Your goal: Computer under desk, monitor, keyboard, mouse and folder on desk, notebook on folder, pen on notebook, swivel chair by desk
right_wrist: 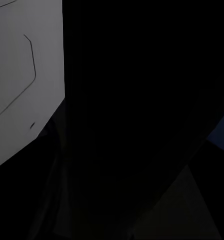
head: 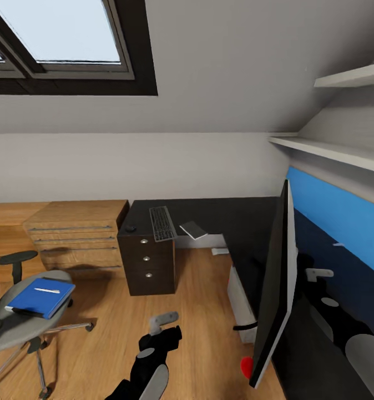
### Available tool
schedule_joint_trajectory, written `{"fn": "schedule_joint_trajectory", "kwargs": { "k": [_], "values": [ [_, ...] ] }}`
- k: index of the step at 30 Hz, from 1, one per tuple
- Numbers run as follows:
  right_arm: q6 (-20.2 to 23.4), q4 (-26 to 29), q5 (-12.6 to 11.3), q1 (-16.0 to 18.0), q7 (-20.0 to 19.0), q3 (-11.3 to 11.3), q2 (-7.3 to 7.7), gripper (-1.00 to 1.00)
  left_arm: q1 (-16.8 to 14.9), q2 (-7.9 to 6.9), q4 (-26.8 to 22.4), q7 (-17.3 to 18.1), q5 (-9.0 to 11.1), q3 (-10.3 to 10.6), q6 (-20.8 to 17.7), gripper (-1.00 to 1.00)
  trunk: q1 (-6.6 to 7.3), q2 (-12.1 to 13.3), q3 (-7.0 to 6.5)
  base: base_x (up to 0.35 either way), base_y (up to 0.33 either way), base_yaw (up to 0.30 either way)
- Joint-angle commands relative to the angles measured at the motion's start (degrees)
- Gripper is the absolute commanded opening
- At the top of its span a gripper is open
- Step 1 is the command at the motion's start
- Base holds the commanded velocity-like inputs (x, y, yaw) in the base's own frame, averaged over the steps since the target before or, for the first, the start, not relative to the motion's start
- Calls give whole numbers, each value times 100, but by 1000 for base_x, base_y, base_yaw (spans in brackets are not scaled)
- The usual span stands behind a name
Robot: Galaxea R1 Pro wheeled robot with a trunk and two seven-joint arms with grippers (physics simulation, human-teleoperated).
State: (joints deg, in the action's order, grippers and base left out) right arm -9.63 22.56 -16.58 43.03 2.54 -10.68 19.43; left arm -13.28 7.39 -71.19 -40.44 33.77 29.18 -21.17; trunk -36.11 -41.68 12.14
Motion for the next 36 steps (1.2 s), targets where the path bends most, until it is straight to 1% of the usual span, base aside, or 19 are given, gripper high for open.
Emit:
{"fn": "schedule_joint_trajectory", "kwargs": {
  "k": [1, 11, 20, 26, 32, 36],
  "values": [
    [-21, -14, -74, 3, 36, -61, 8, -100, -6, -1, -9, -42, 33, 8, -19, 100, 2, -8, 10, -299, -198, 0],
    [-16, -14, -74, 3, 36, -65, 8, -100, -7, -15, -9, -60, 6, 1, -11, 100, 2, -8, 10, -299, -198, 0],
    [-13, -11, -74, 3, 31, -73, 8, -100, -7, -12, 37, -39, 23, 12, -26, 100, 2, -8, 10, -274, -218, 0],
    [-13, -6, -74, 3, 29, -74, 8, -100, -6, -11, 82, -34, 10, 17, -21, 100, 2, -8, 10, -65, -321, 0],
    [-13, -6, -71, 3, 35, -74, 8, -100, -6, -33, 70, -26, 12, -12, -46, 100, 2, -8, 10, 69, -314, 0],
    [-13, -8, -70, 3, 36, -74, 8, -100, -6, -36, 82, -32, 31, -49, -37, 100, 2, -8, 10, 12, -52, 0]
  ]
}}
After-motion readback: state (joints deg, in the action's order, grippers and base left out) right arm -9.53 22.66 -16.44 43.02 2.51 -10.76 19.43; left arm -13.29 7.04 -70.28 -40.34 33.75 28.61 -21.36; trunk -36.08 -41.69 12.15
